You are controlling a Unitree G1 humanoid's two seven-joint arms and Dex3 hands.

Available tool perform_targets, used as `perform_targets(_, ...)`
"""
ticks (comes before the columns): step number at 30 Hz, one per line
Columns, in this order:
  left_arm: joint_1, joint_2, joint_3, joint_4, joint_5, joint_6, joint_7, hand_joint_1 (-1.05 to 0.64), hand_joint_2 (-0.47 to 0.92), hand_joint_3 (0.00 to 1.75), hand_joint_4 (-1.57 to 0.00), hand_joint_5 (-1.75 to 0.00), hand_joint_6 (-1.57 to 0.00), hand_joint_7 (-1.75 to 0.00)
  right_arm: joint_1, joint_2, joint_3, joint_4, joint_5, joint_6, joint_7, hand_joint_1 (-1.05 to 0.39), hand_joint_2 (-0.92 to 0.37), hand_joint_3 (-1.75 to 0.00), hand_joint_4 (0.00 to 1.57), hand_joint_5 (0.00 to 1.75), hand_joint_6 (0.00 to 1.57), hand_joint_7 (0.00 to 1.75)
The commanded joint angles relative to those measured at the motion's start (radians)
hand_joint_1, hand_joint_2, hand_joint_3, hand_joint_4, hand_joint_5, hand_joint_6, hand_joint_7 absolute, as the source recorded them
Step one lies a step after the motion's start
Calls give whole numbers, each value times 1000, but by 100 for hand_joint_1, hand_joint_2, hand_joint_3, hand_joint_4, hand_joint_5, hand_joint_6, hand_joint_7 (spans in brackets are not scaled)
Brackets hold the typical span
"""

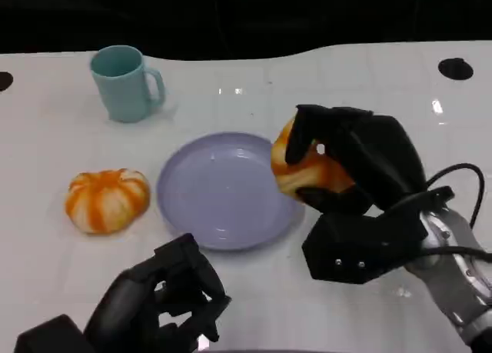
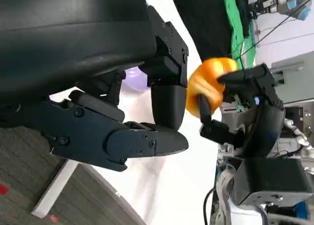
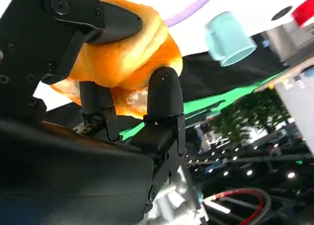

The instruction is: Grasp the bread from the table and place it into the plate.

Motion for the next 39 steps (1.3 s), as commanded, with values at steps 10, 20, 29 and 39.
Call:
perform_targets(10,19,3,-13,-16,8,-6,9,-56,92,41,-65,-175,-44,-175,-162,130,39,292,49,-13,21,-14,-29,-139,96,175,75,172)
perform_targets(20,27,2,-19,-29,8,5,17,-57,92,40,-65,-175,-45,-175,-184,190,-7,400,198,-48,126,-13,-49,-100,62,125,64,80)
perform_targets(29,20,0,-20,-18,12,-5,17,-55,92,40,-65,-175,-46,-175,-152,140,28,310,190,-2,266,-54,-91,-25,1,38,26,1)
perform_targets(39,19,-5,-27,-23,19,1,22,-58,92,40,-66,-175,-46,-175,-33,65,14,73,214,19,361,-61,-92,-29,0,39,24,1)
